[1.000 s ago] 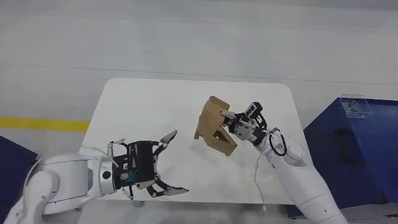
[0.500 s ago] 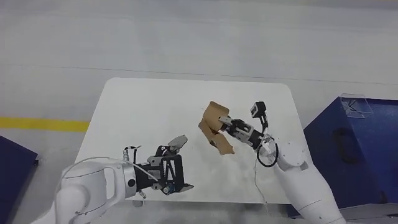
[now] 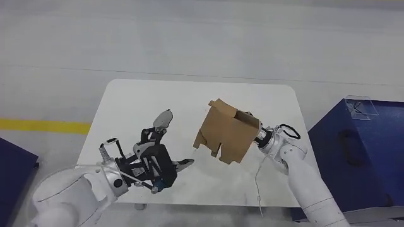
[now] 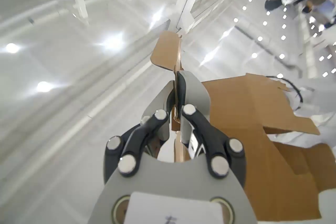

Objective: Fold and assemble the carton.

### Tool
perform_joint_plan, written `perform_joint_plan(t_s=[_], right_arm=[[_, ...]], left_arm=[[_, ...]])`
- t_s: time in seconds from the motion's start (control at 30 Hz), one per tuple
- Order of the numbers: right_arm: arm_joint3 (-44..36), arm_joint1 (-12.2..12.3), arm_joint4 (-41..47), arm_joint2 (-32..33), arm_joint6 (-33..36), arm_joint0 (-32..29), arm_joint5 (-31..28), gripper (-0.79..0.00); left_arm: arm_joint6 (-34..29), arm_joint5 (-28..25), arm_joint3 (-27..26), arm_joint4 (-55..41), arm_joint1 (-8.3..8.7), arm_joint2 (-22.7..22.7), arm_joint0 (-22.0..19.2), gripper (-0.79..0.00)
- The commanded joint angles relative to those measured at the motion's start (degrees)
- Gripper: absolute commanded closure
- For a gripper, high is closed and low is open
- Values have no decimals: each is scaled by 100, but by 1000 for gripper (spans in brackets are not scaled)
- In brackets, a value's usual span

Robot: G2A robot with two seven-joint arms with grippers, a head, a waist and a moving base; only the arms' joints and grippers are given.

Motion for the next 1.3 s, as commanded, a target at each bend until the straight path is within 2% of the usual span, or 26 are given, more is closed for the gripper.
perform_joint_plan(t_s=[0.0,0.13,0.2,0.3,0.4,0.47,0.63,0.77,0.87,1.27], right_arm=[[-5,2,-22,2,62,2,-37,0],[-12,-4,58,-10,19,-38,4,0],[-80,-16,355,-14,-351,-70,235,0],[-157,-41,755,-13,-822,-111,336,0],[-155,-72,1300,-41,-1322,-86,548,0],[-177,-89,1499,-40,-1595,-60,495,0],[-223,-125,1798,-78,-1929,-59,491,0],[-254,-141,1886,-69,-2043,-56,478,0],[-266,-152,1902,-74,-2080,-61,486,0],[-323,-174,1835,-35,-2044,-138,605,0]], left_arm=[[-33,-150,11,-166,0,5,-3,-785],[-33,-150,11,-166,0,5,-3,-785],[-244,-47,-57,1114,29,62,-166,-785],[336,796,-57,2951,18,789,-231,-785],[453,1682,-57,4773,3,1503,-77,-785],[450,2096,-57,5515,-20,1912,62,-785],[387,2406,-57,7065,-56,2553,255,-785],[373,2278,-57,7241,-104,2787,351,-785],[376,1997,-57,7240,-141,2851,326,-785],[75,1606,291,7041,-378,3104,-31,-785]])
